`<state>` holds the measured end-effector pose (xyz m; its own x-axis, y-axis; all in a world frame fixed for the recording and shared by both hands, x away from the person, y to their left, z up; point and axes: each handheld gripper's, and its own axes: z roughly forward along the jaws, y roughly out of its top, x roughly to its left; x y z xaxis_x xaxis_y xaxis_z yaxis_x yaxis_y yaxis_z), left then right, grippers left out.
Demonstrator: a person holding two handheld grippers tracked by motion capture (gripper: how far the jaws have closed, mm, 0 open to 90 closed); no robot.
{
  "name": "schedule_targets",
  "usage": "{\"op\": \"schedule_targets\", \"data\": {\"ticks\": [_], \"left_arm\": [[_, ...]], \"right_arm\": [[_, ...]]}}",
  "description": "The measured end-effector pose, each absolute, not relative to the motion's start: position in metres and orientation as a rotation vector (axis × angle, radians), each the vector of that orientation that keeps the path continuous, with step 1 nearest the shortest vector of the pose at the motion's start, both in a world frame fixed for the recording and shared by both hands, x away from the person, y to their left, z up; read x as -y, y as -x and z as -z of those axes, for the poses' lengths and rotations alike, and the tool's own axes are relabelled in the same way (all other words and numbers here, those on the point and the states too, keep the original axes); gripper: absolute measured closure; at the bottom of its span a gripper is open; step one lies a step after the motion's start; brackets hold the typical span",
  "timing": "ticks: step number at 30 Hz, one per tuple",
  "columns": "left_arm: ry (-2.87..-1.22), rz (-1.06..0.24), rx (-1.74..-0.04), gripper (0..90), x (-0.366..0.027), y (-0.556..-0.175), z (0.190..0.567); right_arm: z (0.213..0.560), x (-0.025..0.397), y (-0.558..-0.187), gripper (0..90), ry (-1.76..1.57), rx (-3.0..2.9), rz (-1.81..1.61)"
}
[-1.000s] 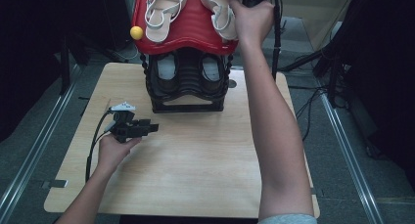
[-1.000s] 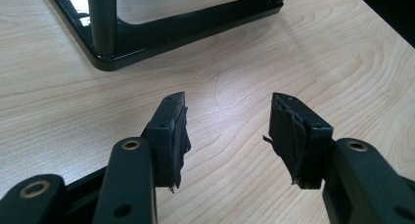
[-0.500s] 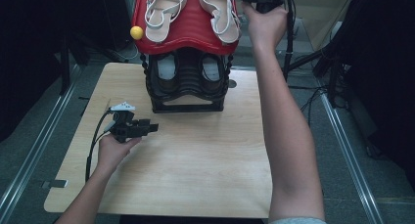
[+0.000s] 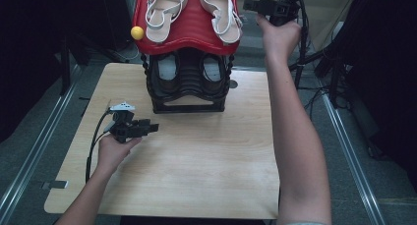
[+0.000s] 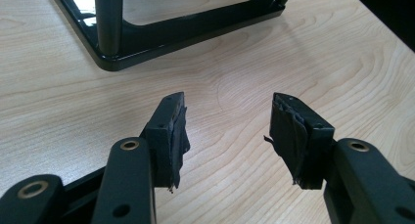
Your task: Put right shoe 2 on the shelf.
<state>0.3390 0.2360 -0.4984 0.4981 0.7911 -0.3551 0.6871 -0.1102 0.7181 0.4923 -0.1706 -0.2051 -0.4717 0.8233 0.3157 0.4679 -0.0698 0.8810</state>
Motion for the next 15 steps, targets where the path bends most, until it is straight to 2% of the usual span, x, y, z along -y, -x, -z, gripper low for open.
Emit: {"op": "schedule_targets", "data": {"ticks": [15], "left_arm": [[-1.841, -0.163, -1.234, 49.0, -0.239, -0.338, 0.497]], "right_arm": [[0.235, 0.185, -0.486, 62.5, -1.377, -1.924, -1.488]]}}
